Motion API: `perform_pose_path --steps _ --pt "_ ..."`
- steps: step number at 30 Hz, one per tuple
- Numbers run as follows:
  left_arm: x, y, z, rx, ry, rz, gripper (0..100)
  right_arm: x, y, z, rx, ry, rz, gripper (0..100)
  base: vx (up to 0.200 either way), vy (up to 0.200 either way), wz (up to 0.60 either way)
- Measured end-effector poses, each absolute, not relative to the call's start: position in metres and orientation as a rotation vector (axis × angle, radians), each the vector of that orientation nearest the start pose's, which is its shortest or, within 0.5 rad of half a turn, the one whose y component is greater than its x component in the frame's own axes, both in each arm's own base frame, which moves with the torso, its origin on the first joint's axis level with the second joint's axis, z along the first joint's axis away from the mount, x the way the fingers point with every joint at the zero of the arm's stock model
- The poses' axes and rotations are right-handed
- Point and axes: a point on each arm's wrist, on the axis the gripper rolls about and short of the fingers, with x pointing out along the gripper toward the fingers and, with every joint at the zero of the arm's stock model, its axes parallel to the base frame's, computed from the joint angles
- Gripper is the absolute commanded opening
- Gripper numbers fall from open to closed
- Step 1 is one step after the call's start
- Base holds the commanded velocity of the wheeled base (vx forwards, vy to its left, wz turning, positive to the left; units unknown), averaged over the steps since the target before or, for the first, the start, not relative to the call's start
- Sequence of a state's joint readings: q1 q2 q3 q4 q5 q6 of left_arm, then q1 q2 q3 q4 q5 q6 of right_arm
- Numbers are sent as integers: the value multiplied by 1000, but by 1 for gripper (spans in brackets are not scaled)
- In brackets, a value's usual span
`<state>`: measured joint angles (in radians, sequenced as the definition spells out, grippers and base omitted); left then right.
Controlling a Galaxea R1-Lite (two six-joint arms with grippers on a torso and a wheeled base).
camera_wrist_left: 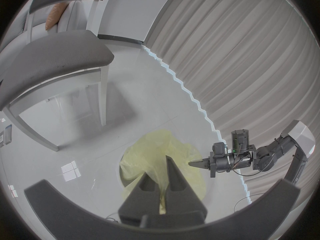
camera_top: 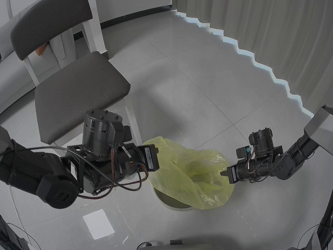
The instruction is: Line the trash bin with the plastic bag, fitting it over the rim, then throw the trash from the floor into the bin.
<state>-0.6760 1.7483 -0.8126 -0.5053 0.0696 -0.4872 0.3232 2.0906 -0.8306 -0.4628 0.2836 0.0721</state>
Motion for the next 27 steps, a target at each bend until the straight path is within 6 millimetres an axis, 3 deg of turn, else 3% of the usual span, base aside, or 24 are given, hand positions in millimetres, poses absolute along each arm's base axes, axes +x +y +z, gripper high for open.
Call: perform_pose_path --steps 9,17,27 --pt "235 -192 117 -297 627 -469 0 329 113 17 20 878 546 0 0 0 0" --pt "212 -175 90 -281 739 -508 0 318 112 3 0 887 560 0 0 0 0" --pt "218 -159 69 -284 798 -449 0 305 114 -10 -20 931 577 0 0 0 0"
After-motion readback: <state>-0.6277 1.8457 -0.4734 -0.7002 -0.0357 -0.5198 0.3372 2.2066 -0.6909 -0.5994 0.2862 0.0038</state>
